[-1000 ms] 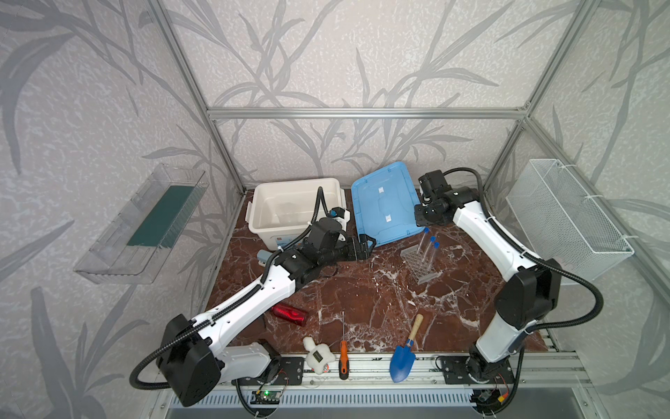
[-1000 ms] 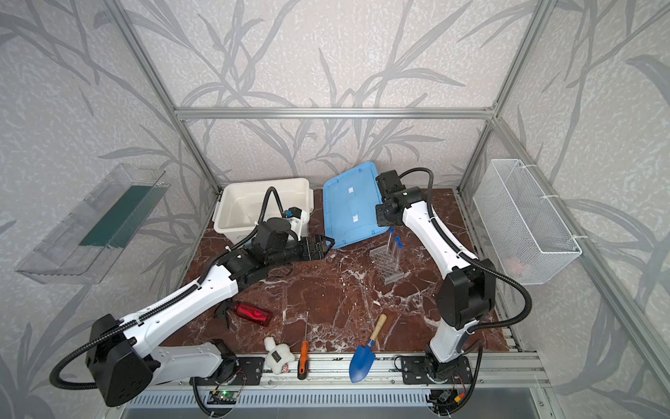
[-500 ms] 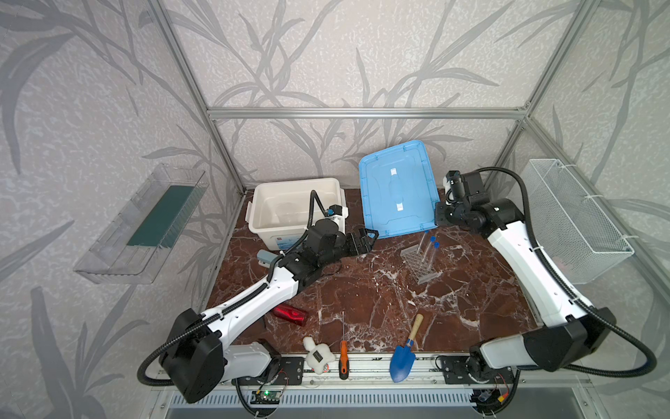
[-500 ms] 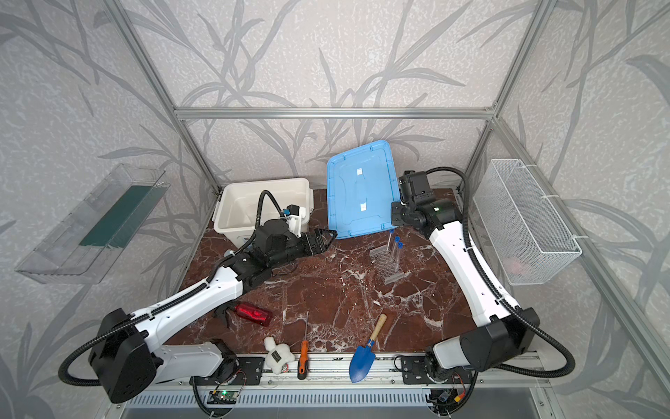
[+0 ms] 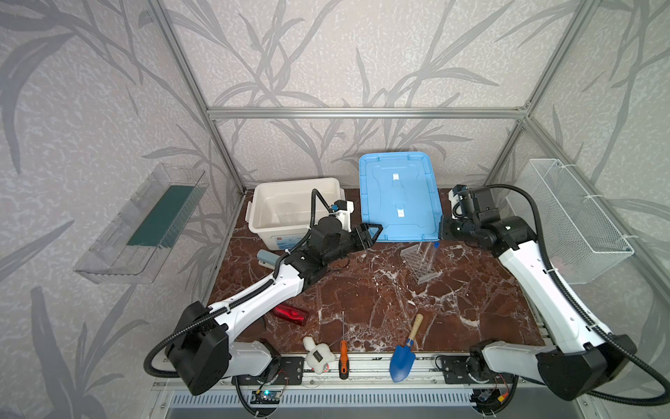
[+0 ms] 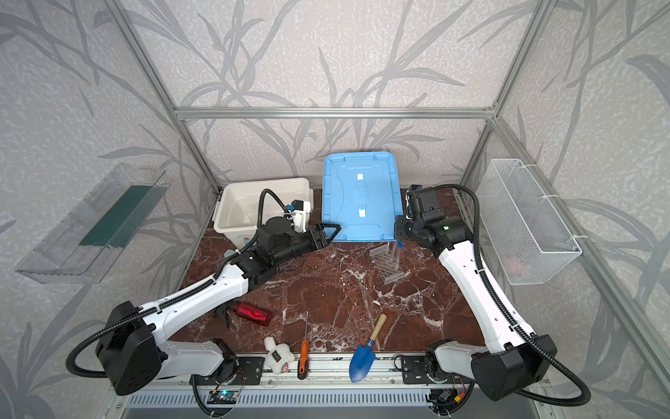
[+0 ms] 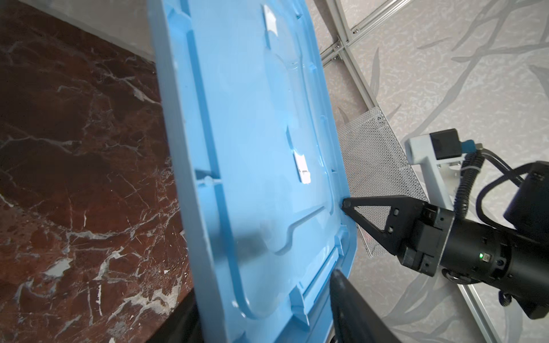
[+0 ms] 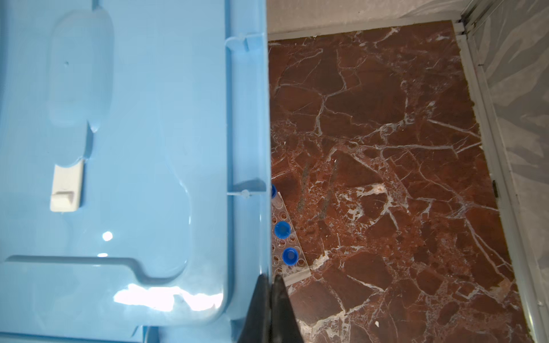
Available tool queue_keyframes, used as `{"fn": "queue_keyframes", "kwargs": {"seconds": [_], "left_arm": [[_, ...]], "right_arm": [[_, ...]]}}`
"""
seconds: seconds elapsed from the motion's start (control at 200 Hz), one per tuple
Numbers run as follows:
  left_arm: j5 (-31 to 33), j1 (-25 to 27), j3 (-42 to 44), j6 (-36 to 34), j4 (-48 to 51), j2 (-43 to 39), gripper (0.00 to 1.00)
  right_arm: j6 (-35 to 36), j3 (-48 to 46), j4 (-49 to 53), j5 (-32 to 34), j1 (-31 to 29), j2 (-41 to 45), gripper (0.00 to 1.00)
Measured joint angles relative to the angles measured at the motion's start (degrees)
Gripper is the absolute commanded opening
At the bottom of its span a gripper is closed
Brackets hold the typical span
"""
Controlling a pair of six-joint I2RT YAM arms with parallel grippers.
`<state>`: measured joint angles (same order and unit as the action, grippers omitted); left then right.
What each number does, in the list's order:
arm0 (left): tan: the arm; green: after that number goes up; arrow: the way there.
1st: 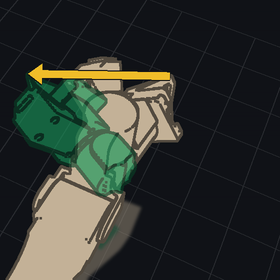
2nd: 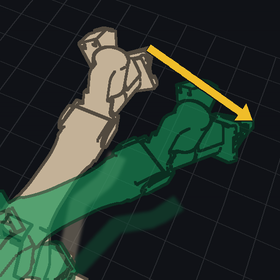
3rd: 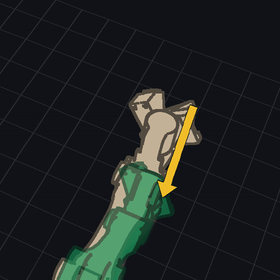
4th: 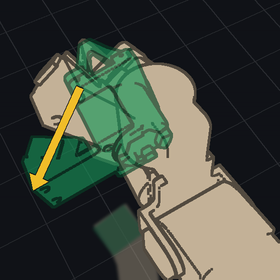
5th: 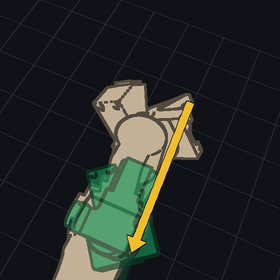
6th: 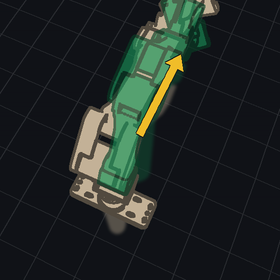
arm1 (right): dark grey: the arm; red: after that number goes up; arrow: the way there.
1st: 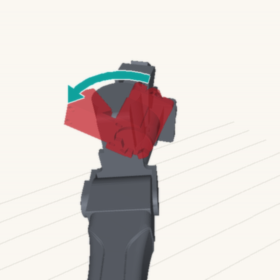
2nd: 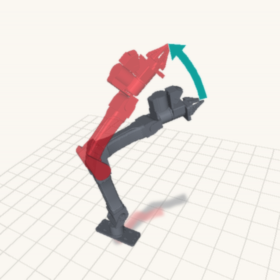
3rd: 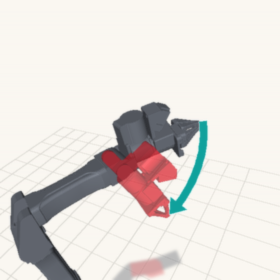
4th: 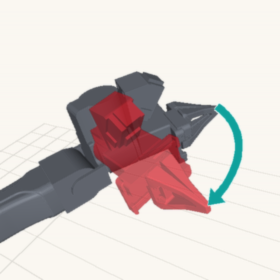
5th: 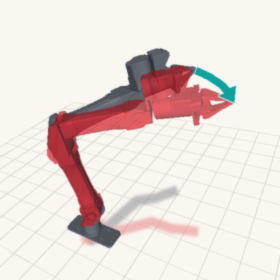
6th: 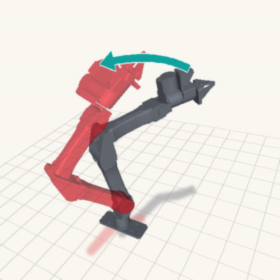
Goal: Organize the chemistry lab equipment
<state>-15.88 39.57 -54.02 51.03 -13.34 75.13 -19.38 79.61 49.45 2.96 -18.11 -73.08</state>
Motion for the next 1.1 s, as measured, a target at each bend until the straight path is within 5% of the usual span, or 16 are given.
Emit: {"fn": "queue_keyframes", "kwargs": {"seconds": [0.285, 0.37, 0.39, 0.46, 0.495, 0.7, 1.099], "left_arm": [[1.9, 0.6, -0.4, -0.8, 3.2, -2.5, 0.10], [2.6, 0.7, -2.0, -3.0, 5.3, -3.0, 0.07], [2.6, 0.7, -2.4, -3.2, 5.9, -3.0, 0.06], [3.6, 0.7, -4.2, -5.7, 8.8, -3.5, 0.04], [4.6, 0.7, -5.0, -7.8, 10.6, -3.8, 0.01], [13.4, 1.1, -12.7, -23.5, 26.9, -6.5, 0.00], [38.8, 6.0, -16.3, -50.4, 43.9, -14.7, 0.00]], "right_arm": [[-1.7, -3.3, -4.0, -3.6, 0.1, 0.2, 0.00], [-2.1, -4.7, -5.7, -5.0, 0.2, 0.3, 0.00], [-2.3, -5.0, -6.1, -5.4, 0.3, 0.3, 0.08], [-3.0, -5.6, -7.6, -6.9, 0.3, 0.4, 0.57], [-3.2, -5.6, -8.5, -8.1, 0.3, 0.4, 0.70], [-6.1, -3.4, -12.3, -16.6, 2.1, 0.6, 0.94], [-10.8, 25.7, -7.2, -32.6, 7.2, -6.4, 0.96]]}}
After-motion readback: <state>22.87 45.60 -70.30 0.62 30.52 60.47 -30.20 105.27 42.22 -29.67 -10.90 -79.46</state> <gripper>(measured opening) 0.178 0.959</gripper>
